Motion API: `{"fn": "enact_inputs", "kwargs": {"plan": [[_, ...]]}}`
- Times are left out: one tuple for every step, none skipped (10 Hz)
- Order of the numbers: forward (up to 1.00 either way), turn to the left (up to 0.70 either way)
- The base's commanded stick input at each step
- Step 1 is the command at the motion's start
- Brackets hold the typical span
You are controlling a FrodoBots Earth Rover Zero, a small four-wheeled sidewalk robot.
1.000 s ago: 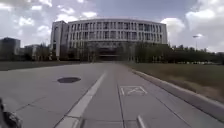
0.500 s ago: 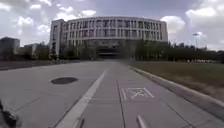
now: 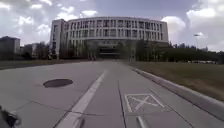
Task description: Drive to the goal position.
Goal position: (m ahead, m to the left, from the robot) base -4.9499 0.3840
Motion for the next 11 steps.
{"fn": "enact_inputs", "kwargs": {"plan": [[0.7, 0.0], [0.7, 0.0], [0.7, 0.0], [0.7, 0.0], [0.7, 0.0], [0.7, 0.0], [0.7, 0.0], [0.7, 0.0], [0.7, 0.0], [0.7, 0.0], [0.7, 0.0]]}}
